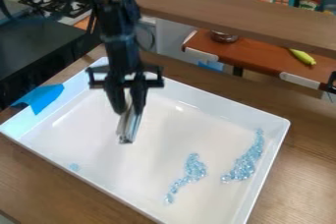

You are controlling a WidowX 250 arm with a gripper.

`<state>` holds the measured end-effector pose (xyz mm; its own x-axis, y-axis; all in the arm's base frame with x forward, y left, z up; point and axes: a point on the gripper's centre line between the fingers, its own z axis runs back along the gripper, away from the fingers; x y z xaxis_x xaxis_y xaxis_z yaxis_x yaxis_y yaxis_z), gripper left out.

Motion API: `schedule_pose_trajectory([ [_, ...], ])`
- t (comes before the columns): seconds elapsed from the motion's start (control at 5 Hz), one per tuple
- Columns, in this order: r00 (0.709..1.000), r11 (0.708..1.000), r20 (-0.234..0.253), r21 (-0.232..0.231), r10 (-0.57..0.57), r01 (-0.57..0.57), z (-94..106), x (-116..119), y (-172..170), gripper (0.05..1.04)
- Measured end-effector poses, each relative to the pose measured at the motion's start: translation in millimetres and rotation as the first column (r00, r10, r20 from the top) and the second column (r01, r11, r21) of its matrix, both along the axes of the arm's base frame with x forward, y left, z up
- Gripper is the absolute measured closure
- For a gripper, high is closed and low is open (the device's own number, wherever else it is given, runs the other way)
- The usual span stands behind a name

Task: Sweep into pile

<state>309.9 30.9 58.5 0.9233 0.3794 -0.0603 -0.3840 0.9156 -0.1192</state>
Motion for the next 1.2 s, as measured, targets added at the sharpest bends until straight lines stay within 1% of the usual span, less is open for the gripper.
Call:
schedule_pose_trajectory([
  [0.2,0.996,0.999,-0.085,0.053,-0.007,0.011,-34.7,-6,-6,0.742],
  [0.4,0.992,0.997,-0.124,0.076,-0.012,0.021,-52.3,-13,-16,0.742],
  [0.6,0.991,0.996,-0.13,0.086,-0.024,0.035,-59.8,-14,-30,0.742],
  [0.8,0.99,0.996,-0.14,0.086,-0.026,0.038,-65.2,-15,-42,0.742],
  [1.0,0.988,0.997,-0.153,0.075,-0.014,0.026,-68.3,-12,-60,0.742],
  [1.2,0.988,0.998,-0.158,0.069,0.001,0.01,-68.2,0,-77,0.742],
])
